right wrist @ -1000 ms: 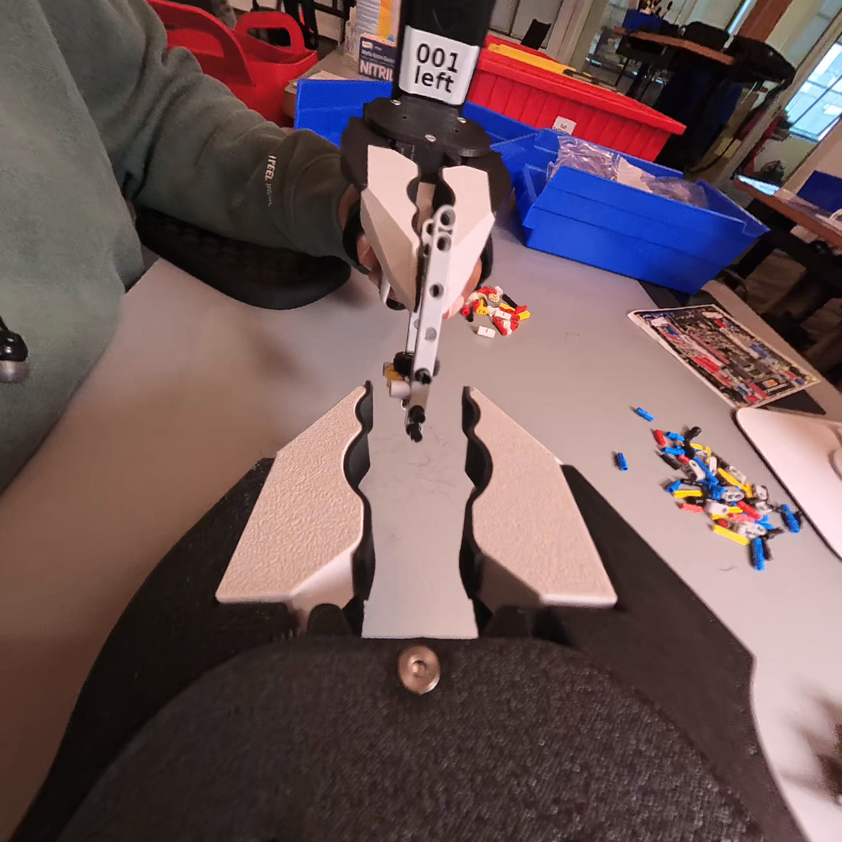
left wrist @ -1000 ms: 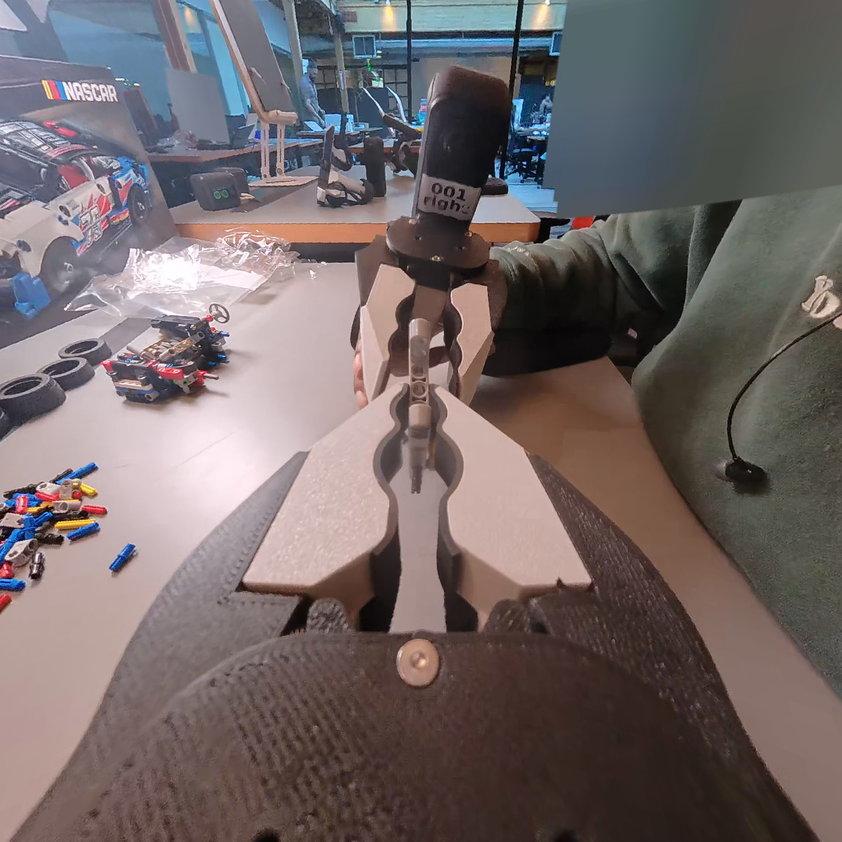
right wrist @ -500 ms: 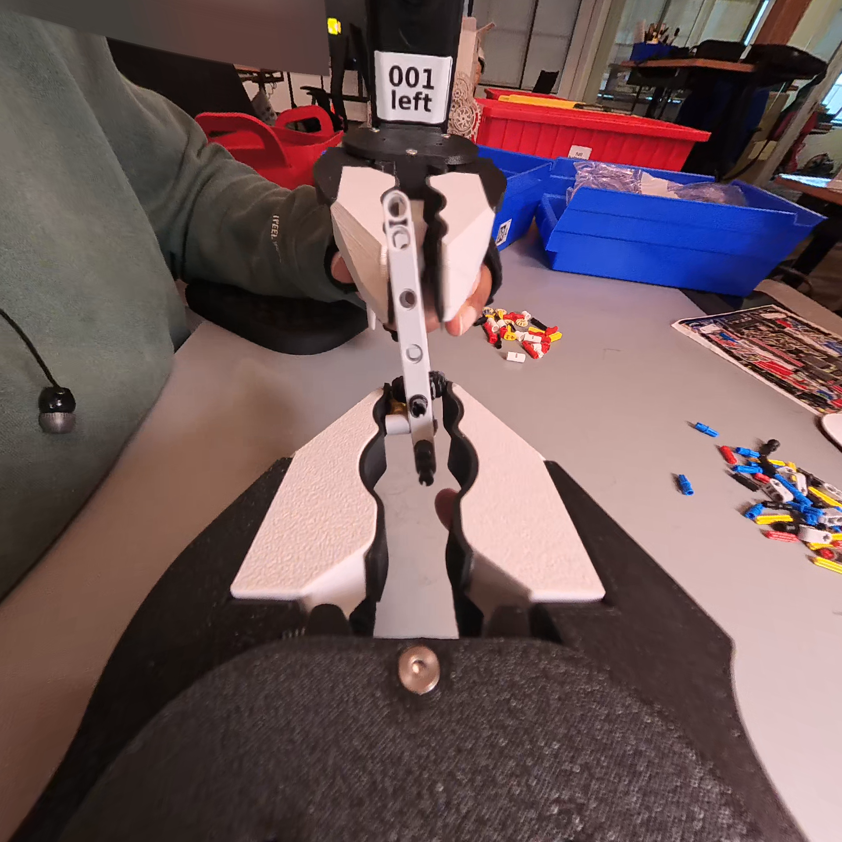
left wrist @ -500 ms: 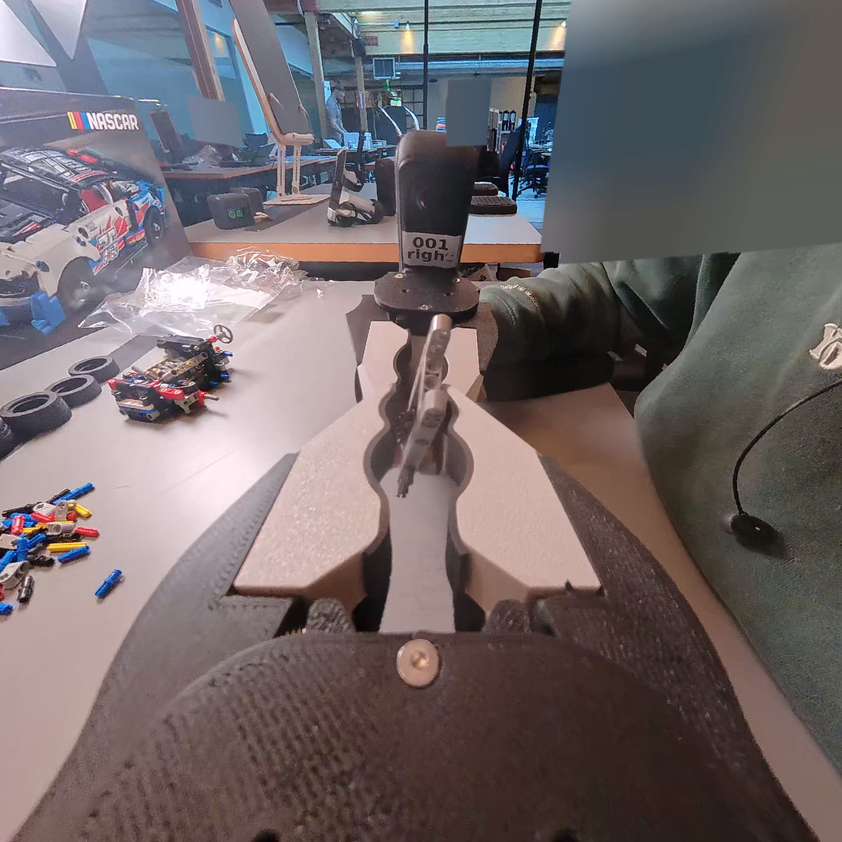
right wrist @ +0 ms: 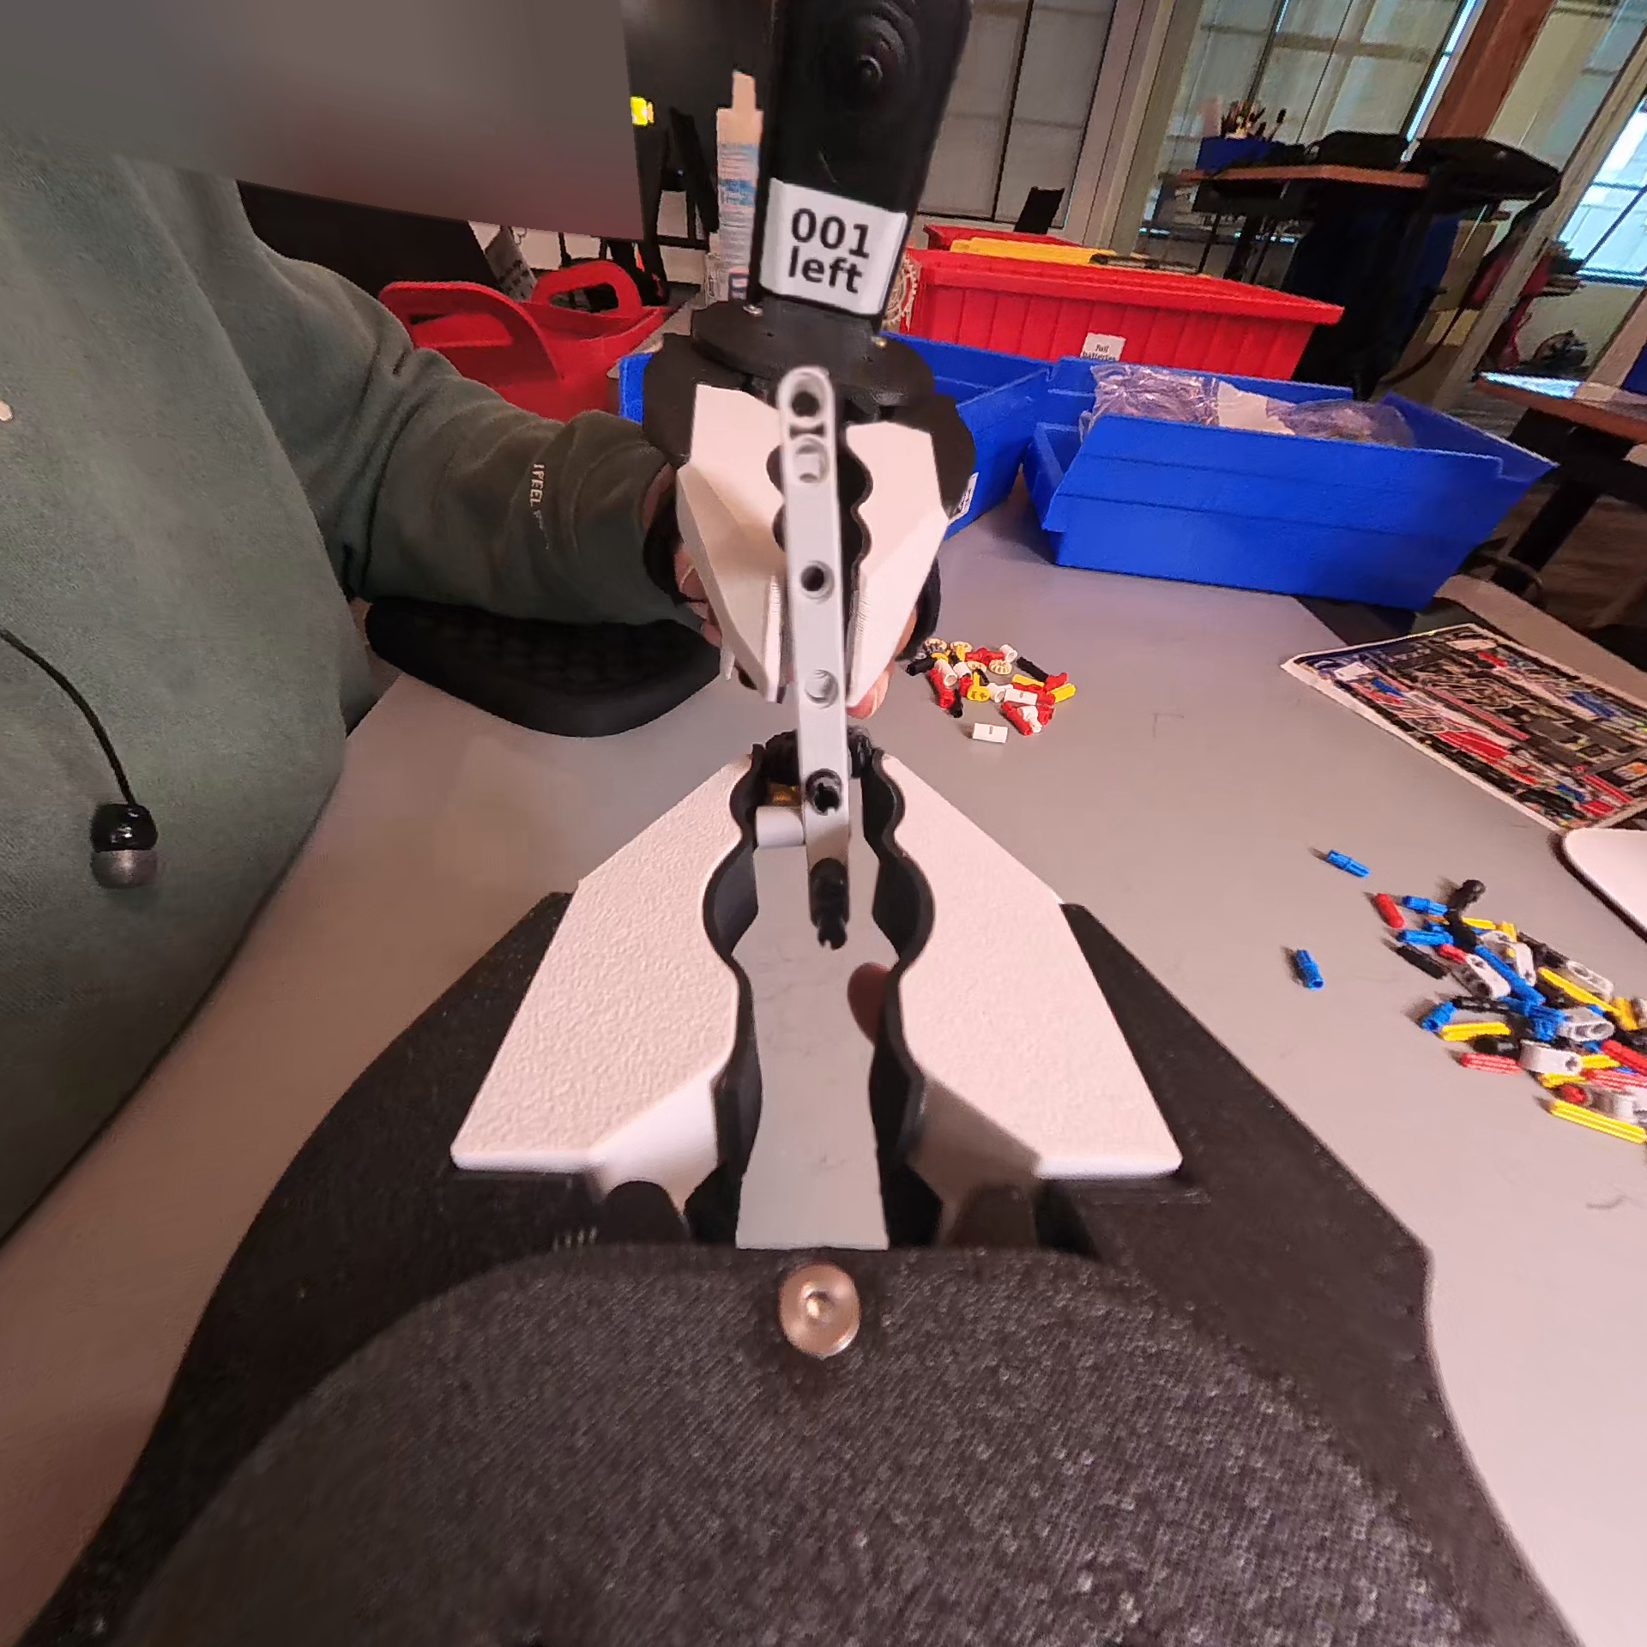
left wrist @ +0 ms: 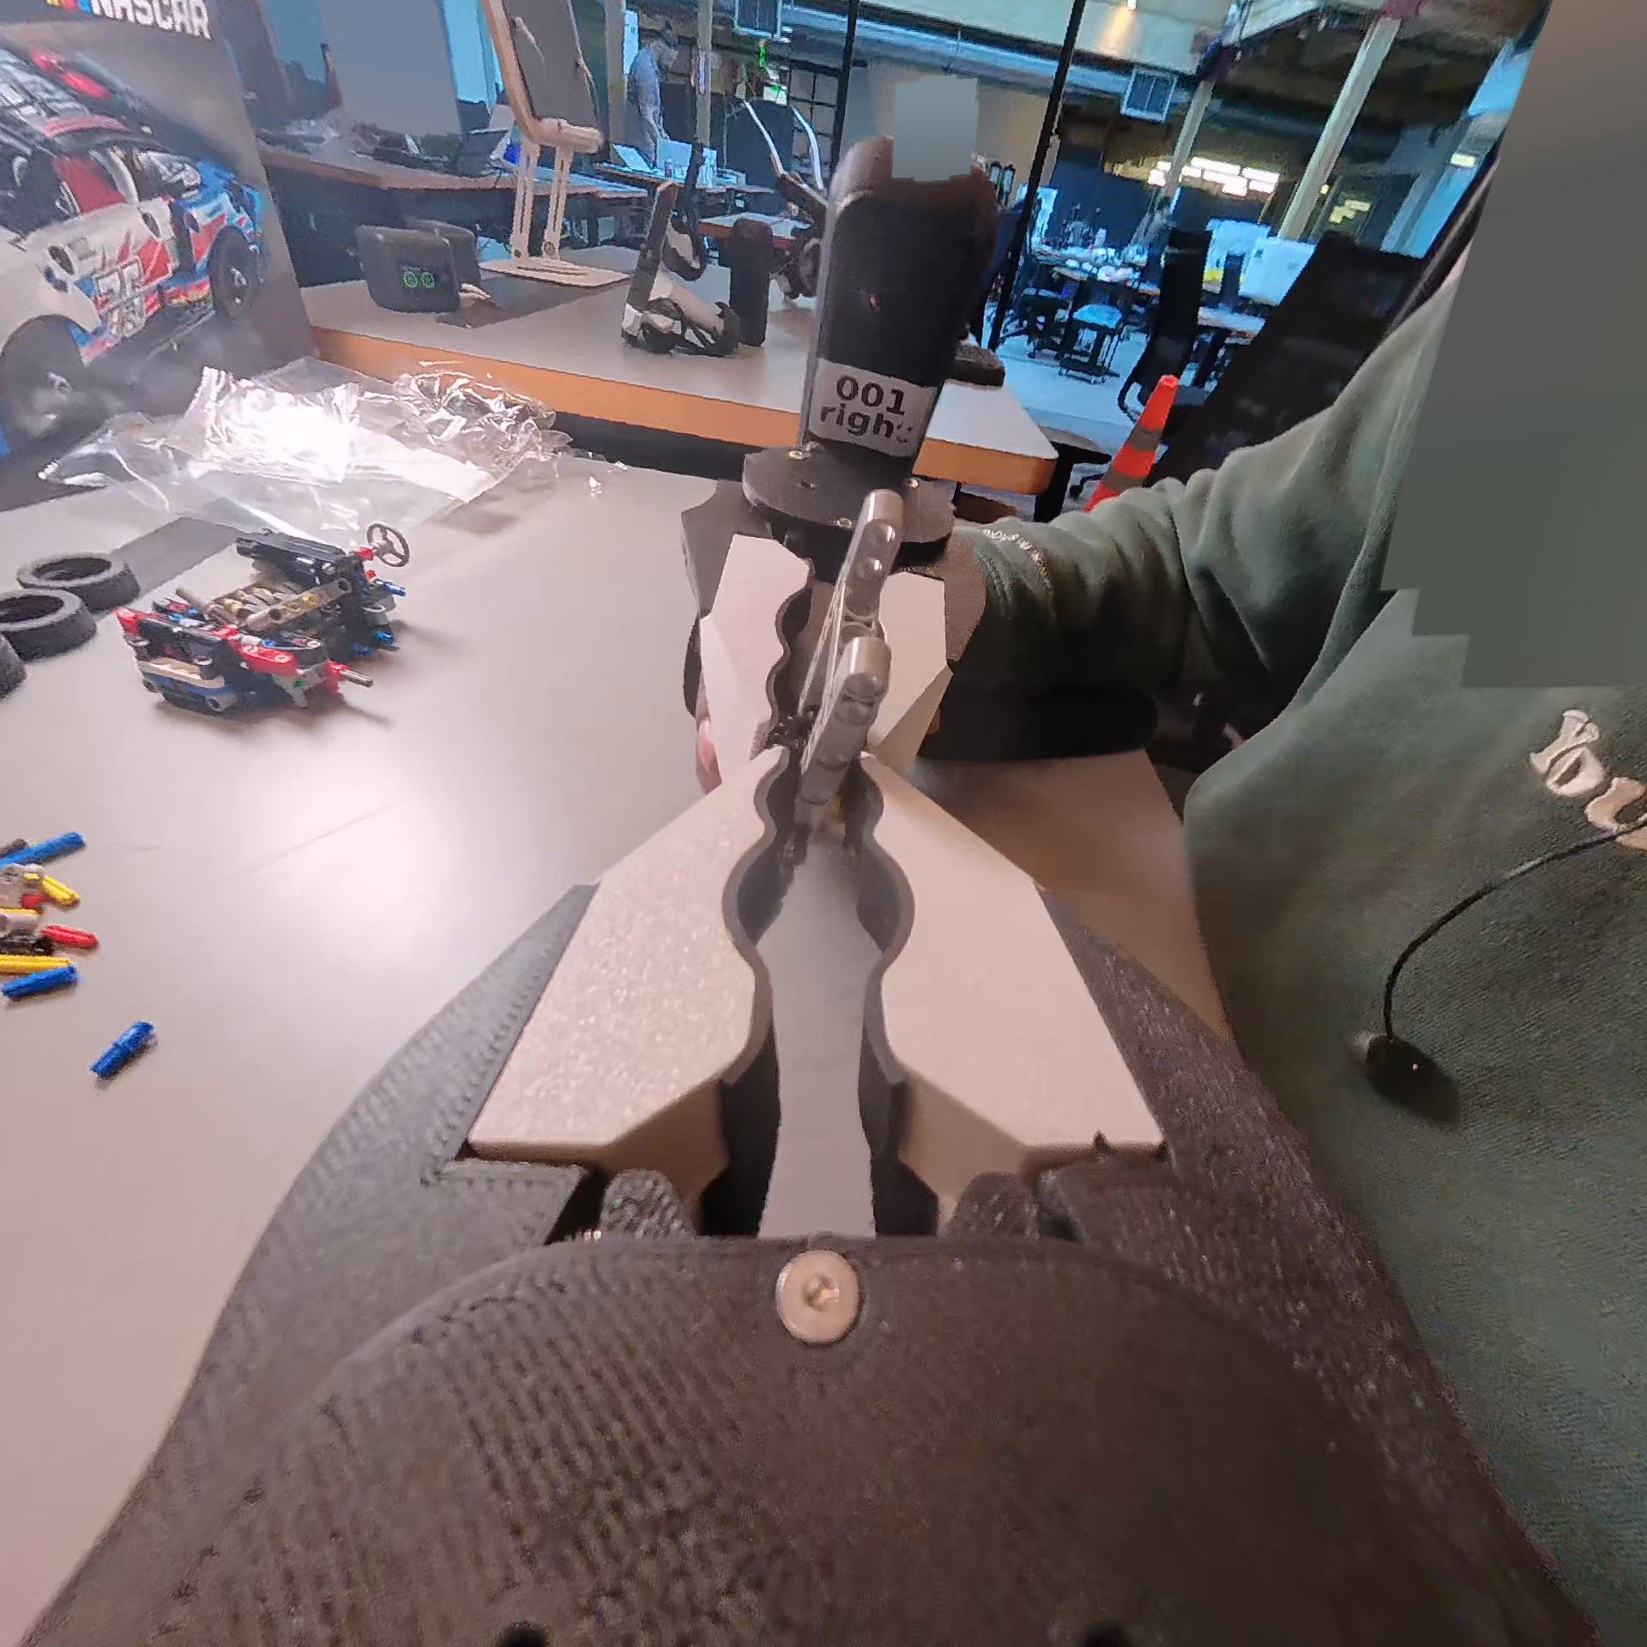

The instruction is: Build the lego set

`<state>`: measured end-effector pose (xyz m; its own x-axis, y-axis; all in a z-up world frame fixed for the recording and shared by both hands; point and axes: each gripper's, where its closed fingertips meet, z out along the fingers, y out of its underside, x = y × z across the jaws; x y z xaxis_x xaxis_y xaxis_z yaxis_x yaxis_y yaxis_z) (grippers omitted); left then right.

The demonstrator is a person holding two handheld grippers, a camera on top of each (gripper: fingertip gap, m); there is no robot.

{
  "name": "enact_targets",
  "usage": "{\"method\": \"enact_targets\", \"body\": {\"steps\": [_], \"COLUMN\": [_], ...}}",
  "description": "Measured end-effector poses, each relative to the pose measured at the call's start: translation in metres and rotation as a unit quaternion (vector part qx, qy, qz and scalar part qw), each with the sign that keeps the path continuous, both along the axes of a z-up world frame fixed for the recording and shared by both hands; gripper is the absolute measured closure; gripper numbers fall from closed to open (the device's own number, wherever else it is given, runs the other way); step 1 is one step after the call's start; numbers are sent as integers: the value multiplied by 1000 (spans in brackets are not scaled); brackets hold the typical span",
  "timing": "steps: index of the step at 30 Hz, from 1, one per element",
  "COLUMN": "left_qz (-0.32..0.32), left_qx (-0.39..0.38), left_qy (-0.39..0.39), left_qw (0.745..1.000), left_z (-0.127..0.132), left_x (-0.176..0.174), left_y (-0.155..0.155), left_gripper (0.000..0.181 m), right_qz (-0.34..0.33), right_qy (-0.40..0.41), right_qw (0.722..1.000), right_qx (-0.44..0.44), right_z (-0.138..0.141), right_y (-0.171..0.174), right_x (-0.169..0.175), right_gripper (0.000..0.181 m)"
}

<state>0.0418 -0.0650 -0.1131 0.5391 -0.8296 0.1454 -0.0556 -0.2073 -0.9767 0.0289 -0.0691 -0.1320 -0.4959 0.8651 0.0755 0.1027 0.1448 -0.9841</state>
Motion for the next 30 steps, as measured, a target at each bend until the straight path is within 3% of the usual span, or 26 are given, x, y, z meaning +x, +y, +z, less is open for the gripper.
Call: {"method": "enact_targets", "body": {"steps": [11,15,19,25,30], "left_qz": [22,25,16,14,16], "left_qx": [-75,-141,-212,-179,-146], "left_qy": [-87,-159,-219,-188,-137], "left_qw": [993,977,952,966,980], "left_z": [-2,-5,-15,-13,-13], "left_x": [-13,-23,-28,-24,-21], "left_y": [13,21,25,22,19], "left_gripper": [175,176,176,176,176], "right_qz": [-24,-36,-21,3,0], "right_qy": [2,-16,-47,-72,-60], "right_qw": [1000,999,993,983,985], "right_qx": [1,-29,-105,-170,-161], "right_z": [-5,-3,-4,-3,0], "right_y": [8,20,24,21,24], "right_x": [-2,0,2,3,5], "right_gripper": [143,139,147,155,165]}}
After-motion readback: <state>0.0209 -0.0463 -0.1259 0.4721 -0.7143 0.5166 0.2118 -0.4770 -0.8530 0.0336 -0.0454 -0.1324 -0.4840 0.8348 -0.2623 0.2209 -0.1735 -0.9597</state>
